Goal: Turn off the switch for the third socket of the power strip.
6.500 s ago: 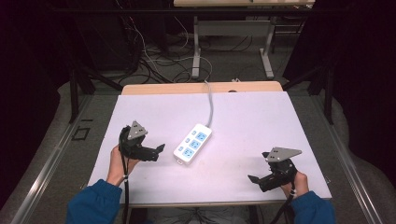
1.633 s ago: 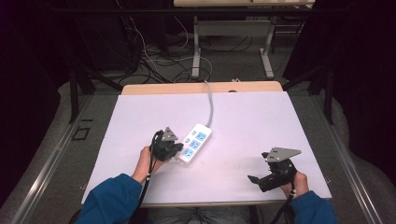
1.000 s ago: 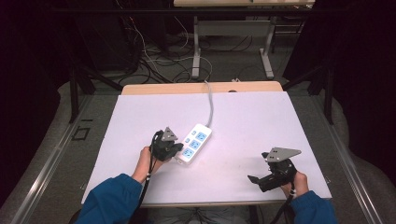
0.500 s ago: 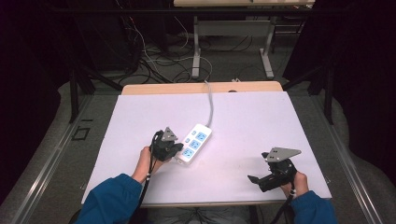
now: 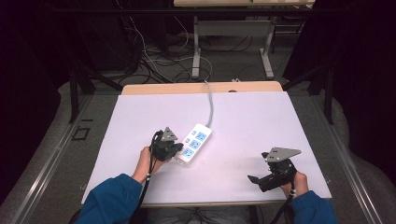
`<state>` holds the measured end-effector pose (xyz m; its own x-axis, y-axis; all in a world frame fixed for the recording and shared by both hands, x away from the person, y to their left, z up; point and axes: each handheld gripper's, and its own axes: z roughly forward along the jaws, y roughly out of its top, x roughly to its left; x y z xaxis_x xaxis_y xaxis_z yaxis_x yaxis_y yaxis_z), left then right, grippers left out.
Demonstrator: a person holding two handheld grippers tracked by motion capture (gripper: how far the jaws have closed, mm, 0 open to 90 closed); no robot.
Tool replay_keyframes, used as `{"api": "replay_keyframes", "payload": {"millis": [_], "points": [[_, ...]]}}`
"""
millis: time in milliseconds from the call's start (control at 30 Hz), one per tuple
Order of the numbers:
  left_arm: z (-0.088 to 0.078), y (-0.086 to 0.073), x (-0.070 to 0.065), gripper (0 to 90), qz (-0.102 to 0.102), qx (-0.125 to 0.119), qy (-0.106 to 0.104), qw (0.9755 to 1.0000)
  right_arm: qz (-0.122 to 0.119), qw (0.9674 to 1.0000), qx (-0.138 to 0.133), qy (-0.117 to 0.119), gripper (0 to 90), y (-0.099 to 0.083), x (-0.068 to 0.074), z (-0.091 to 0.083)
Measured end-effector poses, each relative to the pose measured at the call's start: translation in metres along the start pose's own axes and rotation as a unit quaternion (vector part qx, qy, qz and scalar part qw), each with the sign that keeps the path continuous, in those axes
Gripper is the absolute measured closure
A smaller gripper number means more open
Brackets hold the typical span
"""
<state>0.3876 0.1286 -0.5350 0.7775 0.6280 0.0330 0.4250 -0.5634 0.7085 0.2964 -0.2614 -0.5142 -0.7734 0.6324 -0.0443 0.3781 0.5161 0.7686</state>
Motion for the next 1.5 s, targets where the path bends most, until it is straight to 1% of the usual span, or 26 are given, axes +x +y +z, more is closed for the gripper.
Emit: {"api": "replay_keyframes", "payload": {"millis": [67, 300, 333, 433, 467, 567, 667, 800, 833, 933, 1100, 1167, 1267, 1300, 1333, 1400, 1500], "points": [[0.0003, 0.0003, 0.0, 90.0, 0.004, -0.002, 0.003, 1.0, 0.0, 1.0, 0.0, 0.0, 1.3, 0.0, 0.0001, 0.0], [0.0001, 0.0006, -0.0003, 90.0, 0.004, 0.001, 0.001, 1.0, -0.002, 1.0, 0.001, 0.002, 1.3, 0.0002, -0.0001, -0.0005], [0.0001, 0.0005, -0.0003, 90.0, 0.004, 0.001, 0.001, 1.0, 0.0, 1.0, -0.001, -0.003, 1.3, 0.0, 0.0005, -0.0002], [0.0002, 0.0006, -0.0004, 90.0, 0.005, 0.001, 0.002, 1.0, -0.003, 1.0, 0.003, 0.003, 1.3, 0.0003, -0.0001, -0.0004], [0.0002, 0.0006, -0.0004, 90.0, 0.005, 0.0, 0.002, 1.0, -0.001, 1.0, 0.0, -0.001, 1.3, 0.0001, 0.0003, -0.0004], [0.0004, 0.0002, -0.0007, 90.0, 0.004, -0.002, 0.005, 1.0, -0.001, 1.0, -0.001, -0.001, 1.3, 0.0001, 0.0, -0.0001], [0.0004, -0.0001, -0.0008, 90.0, 0.002, -0.002, 0.004, 1.0, 0.0, 1.0, -0.001, -0.003, 1.3, 0.0, 0.0005, -0.0003], [0.0003, 0.0001, -0.001, 90.0, 0.005, -0.001, 0.005, 1.0, -0.003, 1.0, -0.001, -0.001, 1.3, 0.0, 0.0001, -0.0006], [0.0004, 0.0001, -0.0009, 90.0, 0.004, -0.001, 0.004, 1.0, 0.0, 1.0, -0.001, -0.001, 1.3, 0.0002, 0.0005, -0.0004], [0.0004, 0.0003, -0.0005, 90.0, 0.006, -0.002, 0.005, 1.0, 0.001, 1.0, -0.001, -0.002, 1.3, 0.0, 0.0004, -0.0002], [-0.0004, 0.0006, -0.0017, 90.0, 0.006, 0.006, 0.004, 1.0, 0.002, 1.0, 0.0, -0.001, 1.3, 0.0, 0.0005, -0.0006], [0.0002, 0.0004, -0.0018, 90.0, 0.008, 0.001, 0.006, 0.9999, -0.001, 1.0, -0.001, -0.001, 1.3, 0.0001, 0.0002, -0.0004], [-0.0001, 0.0003, -0.0017, 90.0, 0.008, 0.003, 0.005, 0.9999, 0.0, 1.0, -0.001, 0.0, 1.3, 0.0001, 0.0001, -0.0004], [0.0004, 0.0005, -0.0015, 90.0, 0.01, 0.0, 0.006, 0.9999, 0.003, 1.0, 0.0, 0.0, 1.3, 0.0, 0.0006, -0.0005], [0.0004, 0.0005, -0.0015, 90.0, 0.011, 0.0, 0.007, 0.9999, -0.001, 1.0, -0.001, 0.0, 1.3, 0.0001, 0.0001, -0.0004], [0.0003, 0.0006, -0.0019, 90.0, 0.011, 0.0, 0.007, 0.9999, 0.004, 1.0, 0.0, 0.0, 1.3, 0.0, 0.0007, -0.0006], [0.0003, 0.0006, -0.0026, 90.0, 0.011, 0.001, 0.008, 0.9999, -0.002, 1.0, -0.001, 0.001, 1.3, 0.0, 0.0, -0.0007]]}}
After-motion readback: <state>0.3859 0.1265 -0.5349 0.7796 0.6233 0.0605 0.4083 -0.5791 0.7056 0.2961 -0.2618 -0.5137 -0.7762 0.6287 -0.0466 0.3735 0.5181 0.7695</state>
